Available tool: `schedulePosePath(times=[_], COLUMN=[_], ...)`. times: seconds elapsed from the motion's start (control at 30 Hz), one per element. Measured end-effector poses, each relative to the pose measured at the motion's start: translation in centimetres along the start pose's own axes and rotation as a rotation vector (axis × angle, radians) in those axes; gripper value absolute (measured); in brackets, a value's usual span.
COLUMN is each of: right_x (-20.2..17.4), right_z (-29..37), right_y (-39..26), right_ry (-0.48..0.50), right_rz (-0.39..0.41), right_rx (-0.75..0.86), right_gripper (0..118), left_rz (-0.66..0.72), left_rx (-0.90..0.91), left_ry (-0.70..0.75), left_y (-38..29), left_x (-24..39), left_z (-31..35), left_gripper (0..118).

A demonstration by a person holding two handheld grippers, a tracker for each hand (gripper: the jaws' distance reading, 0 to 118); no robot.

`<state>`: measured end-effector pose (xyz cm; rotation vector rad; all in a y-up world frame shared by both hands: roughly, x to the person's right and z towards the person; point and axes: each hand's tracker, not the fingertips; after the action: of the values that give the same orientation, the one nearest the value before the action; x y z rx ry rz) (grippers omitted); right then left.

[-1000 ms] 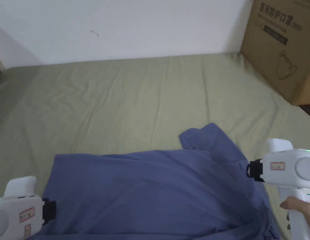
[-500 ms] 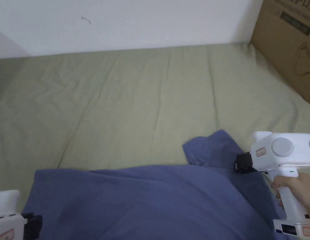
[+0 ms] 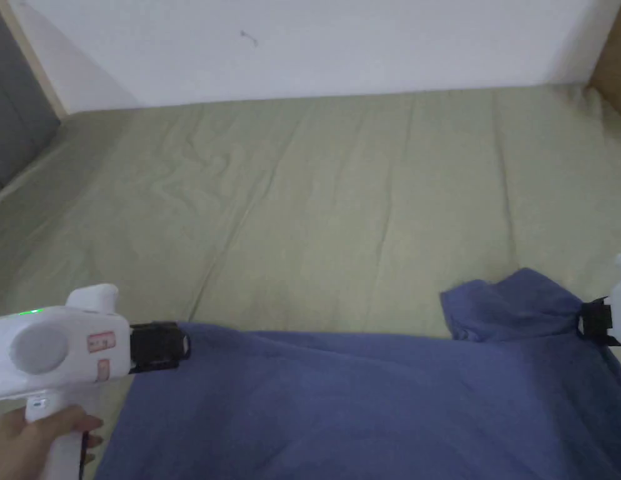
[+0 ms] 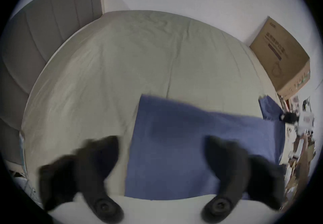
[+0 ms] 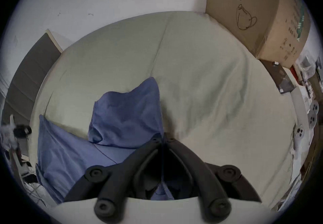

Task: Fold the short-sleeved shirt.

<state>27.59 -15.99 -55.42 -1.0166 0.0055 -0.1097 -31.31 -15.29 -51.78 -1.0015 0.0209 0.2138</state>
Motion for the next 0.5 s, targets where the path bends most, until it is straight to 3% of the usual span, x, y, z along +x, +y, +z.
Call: schedulePosePath(times=[0.17,0.2,0.23,0.27,0.33,0.4,0.43,0.47,0.5], right_x=[0.4,0.4,0.5,0.5,0.4,0.4,0.3,0.2,0.1], right_z=[-0.6,-0.7,-0.8,-0.8,-0.7,-0.2,0.2,0.7,1.2], right_y=[-0.2,-0.3,-0.3,-0.2,-0.2,-0.1,-0.1,-0.1,-0.1], right_ry=[0.005,0.007,0.01,0.008,0.011,0.023,0.03,0.036,0.038], right_rz=[-0.015,-0.019,-0.018,-0.017,-0.013,-0.018,-0.019,-0.021,-0.02], right_rx=[-0.019,-0.02,-0.022,-0.025,-0.026,-0.025,-0.02,-0.014,-0.012], right_gripper=[0,0,0,0,0,0,0,0,0], left_rz=[0.009,0.013,0.013,0.011,-0.065,-0.062,-0.066,-0.039,-0.035], left_rx=[-0.033,-0.049,-0.1,-0.136,-0.169,-0.128,-0.124,-0.117,-0.12], left_ry=[0.043,0.05,0.055,0.07,0.15,0.106,0.101,0.068,0.049], left_y=[4.5,4.7,4.7,4.5,4.1,4.3,4.7,4.9,5.0], left_x=[-0.1,-0.4,-0.5,-0.6,-1.3,-1.3,-1.7,-2.0,-2.2], left_z=[-5.6,-6.6,-7.8,-8.7,-10.6,-9.1,-9.2,-8.7,-8.2], left_gripper=[108,99,66,50,47,39,13,1,1])
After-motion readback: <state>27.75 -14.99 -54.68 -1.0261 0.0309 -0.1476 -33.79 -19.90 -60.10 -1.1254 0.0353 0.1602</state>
